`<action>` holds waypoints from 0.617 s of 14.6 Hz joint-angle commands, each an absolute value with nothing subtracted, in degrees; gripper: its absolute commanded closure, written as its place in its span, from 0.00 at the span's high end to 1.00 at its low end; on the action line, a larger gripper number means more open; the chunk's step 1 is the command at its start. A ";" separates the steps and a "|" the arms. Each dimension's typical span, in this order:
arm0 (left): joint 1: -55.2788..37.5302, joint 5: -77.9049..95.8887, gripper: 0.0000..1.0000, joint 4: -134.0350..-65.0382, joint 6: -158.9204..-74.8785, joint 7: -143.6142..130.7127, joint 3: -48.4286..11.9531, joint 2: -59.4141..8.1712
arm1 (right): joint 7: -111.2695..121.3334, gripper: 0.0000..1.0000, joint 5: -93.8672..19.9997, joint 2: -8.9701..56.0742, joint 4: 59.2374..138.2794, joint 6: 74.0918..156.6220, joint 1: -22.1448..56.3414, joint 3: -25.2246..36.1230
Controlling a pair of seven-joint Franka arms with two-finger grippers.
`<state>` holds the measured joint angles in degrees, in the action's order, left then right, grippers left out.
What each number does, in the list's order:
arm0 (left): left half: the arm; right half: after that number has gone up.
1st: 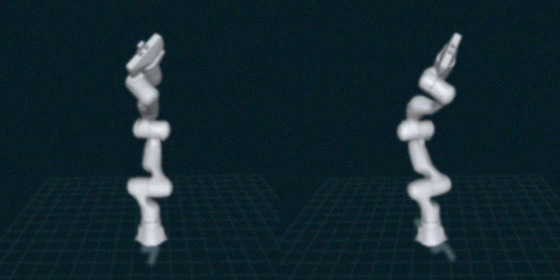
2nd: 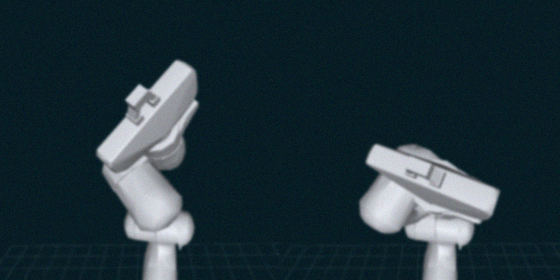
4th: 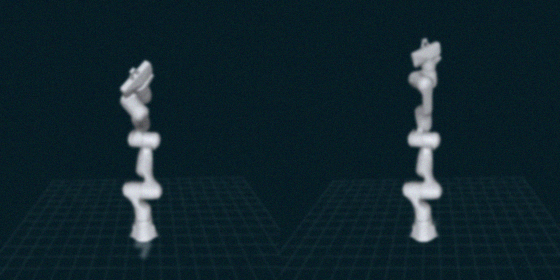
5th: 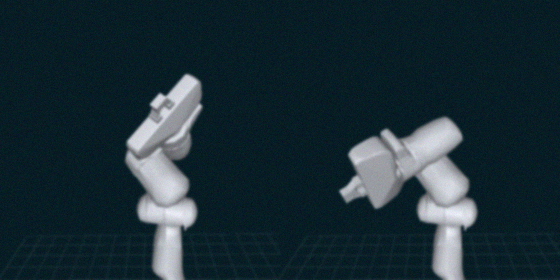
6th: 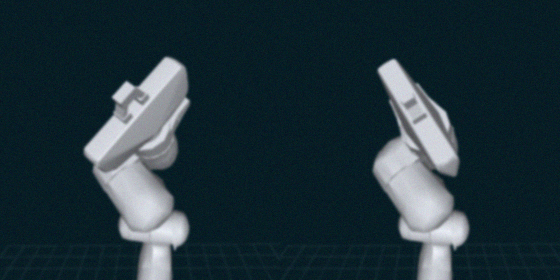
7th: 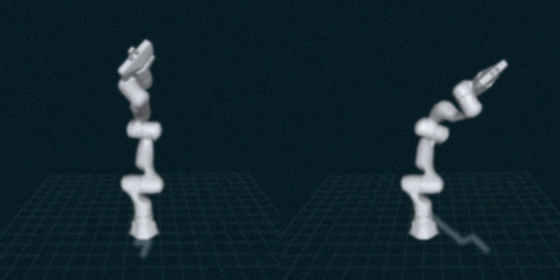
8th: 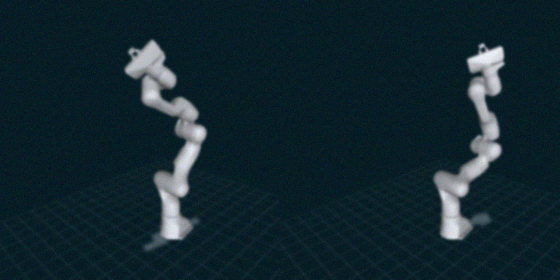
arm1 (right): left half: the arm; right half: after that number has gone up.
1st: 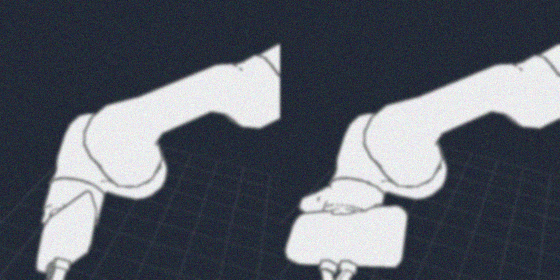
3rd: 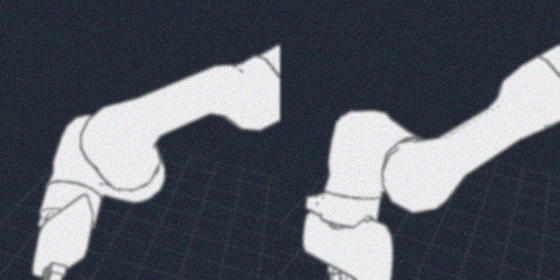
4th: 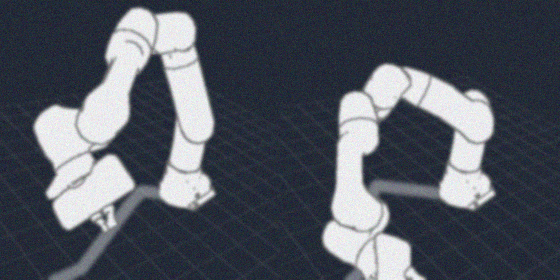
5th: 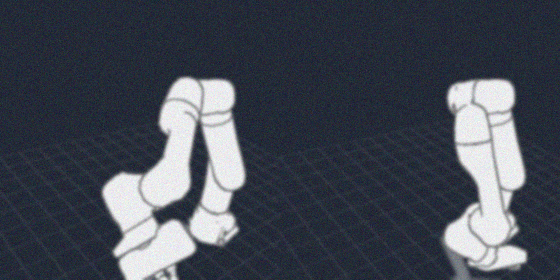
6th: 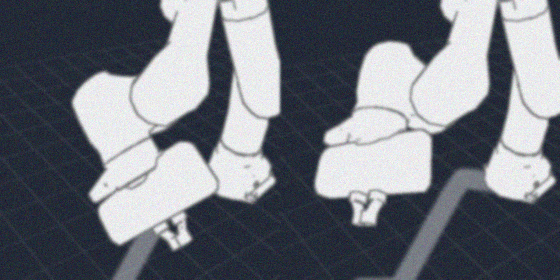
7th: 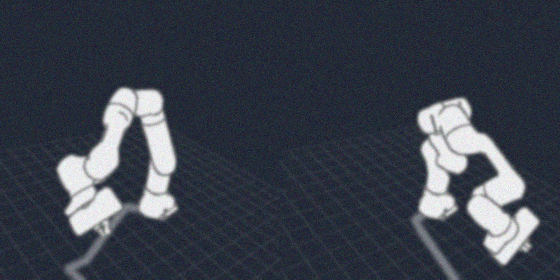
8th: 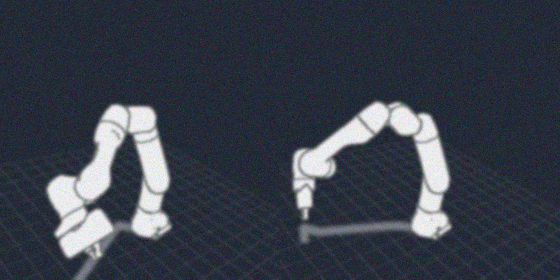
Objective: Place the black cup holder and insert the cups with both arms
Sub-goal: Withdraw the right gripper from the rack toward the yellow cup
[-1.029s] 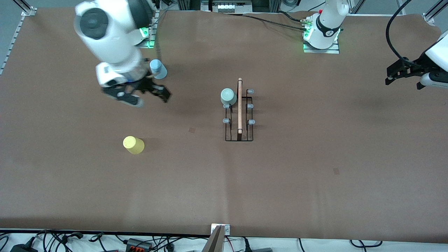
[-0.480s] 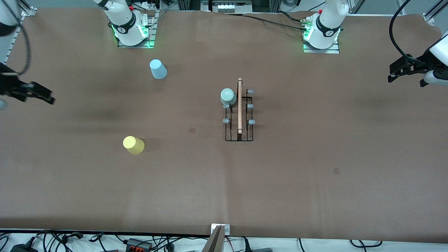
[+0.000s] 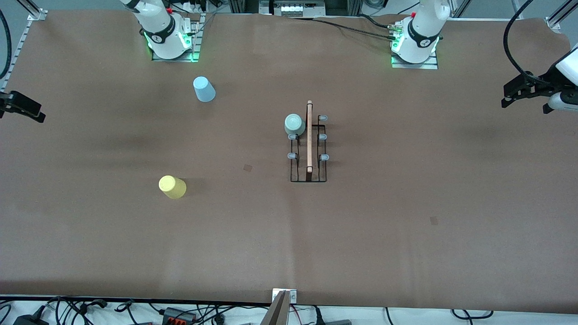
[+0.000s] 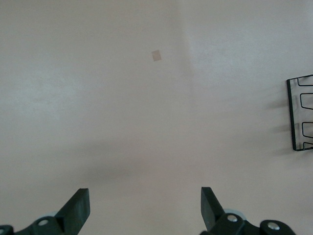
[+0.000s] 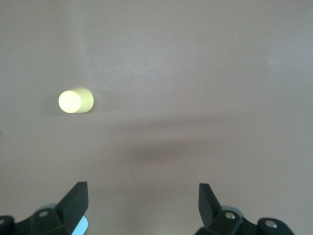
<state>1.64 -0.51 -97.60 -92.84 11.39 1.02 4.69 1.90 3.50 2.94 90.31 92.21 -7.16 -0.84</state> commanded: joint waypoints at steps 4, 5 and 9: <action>1.49 -1.85 1.00 -95.54 -91.32 11.07 0.88 3.69 | 0.79 1.00 3.69 6.76 90.26 96.20 -5.28 -1.32; 1.49 -1.85 1.00 -95.54 -91.32 11.07 0.88 3.69 | 1.14 1.00 3.43 7.20 91.92 99.29 -4.93 -1.41; 1.49 -1.85 1.00 -95.54 -91.32 11.07 0.97 3.69 | 1.49 1.00 3.78 13.07 95.53 109.49 -2.37 -3.87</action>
<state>1.64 -0.51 -97.45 -92.65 11.39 1.02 4.61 1.64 3.42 9.88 94.44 105.36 -2.83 -3.54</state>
